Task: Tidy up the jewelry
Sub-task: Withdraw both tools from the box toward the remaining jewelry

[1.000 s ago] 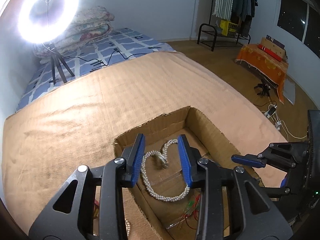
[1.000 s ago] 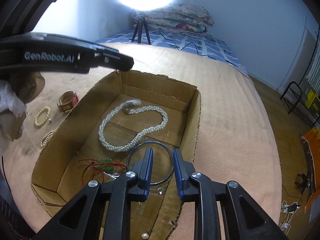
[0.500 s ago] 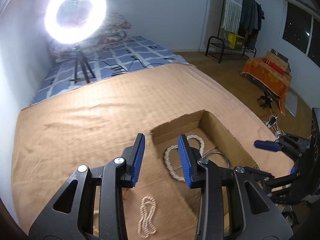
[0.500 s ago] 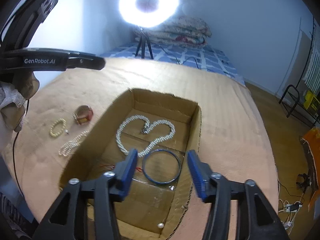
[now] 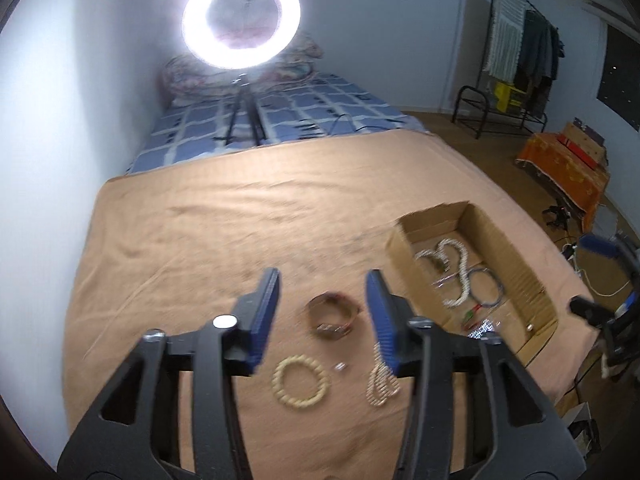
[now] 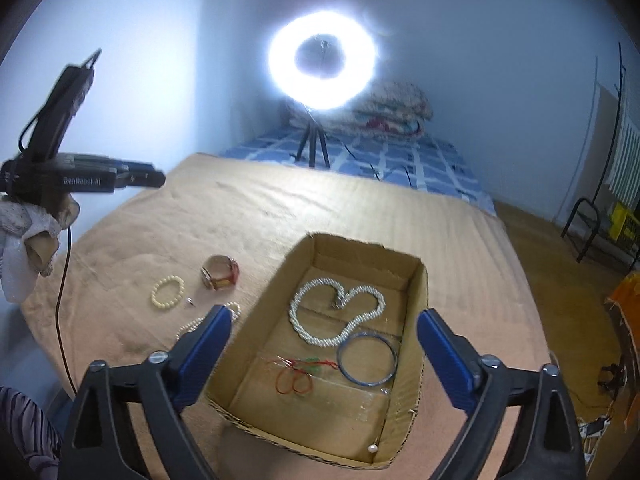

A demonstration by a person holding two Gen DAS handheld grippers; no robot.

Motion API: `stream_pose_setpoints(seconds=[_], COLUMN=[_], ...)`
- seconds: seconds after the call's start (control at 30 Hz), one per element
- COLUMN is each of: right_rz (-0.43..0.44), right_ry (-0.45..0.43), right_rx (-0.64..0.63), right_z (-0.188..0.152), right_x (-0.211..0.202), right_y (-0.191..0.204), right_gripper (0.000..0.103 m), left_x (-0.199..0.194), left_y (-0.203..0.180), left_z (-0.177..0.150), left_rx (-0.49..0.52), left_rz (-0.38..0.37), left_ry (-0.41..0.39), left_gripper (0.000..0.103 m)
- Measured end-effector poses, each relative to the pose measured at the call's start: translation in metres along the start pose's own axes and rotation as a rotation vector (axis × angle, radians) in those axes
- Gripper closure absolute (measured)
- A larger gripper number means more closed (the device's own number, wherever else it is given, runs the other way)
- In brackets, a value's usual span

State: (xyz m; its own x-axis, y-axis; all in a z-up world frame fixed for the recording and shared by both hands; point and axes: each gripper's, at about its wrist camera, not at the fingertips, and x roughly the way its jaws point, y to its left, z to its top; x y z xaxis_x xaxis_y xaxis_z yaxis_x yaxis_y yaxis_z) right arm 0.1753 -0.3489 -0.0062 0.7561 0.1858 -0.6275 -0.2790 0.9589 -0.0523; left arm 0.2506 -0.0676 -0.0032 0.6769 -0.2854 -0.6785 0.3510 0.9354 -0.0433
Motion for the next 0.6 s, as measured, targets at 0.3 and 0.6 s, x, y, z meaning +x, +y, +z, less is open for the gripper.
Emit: stream_pose_setpoints(seconds=[0.3, 0.6], right_rz=[0.089, 0.171], right_ry=[-0.009, 0.095], right_rx=[-0.014, -0.078], right_z=[0.01, 0.016], right_x=[-0.001, 0.041], right_y=[0.035, 0.086], right_gripper=[0.001, 0.023], left_x=[-0.002, 0.022], left_y=[0.044, 0.058], left_z=[-0.05, -0.088], left_rx=[-0.077, -0.142], left_rz=[0.02, -0.023], left_ry=[0.068, 0.159], left_gripper=[0.053, 0.065])
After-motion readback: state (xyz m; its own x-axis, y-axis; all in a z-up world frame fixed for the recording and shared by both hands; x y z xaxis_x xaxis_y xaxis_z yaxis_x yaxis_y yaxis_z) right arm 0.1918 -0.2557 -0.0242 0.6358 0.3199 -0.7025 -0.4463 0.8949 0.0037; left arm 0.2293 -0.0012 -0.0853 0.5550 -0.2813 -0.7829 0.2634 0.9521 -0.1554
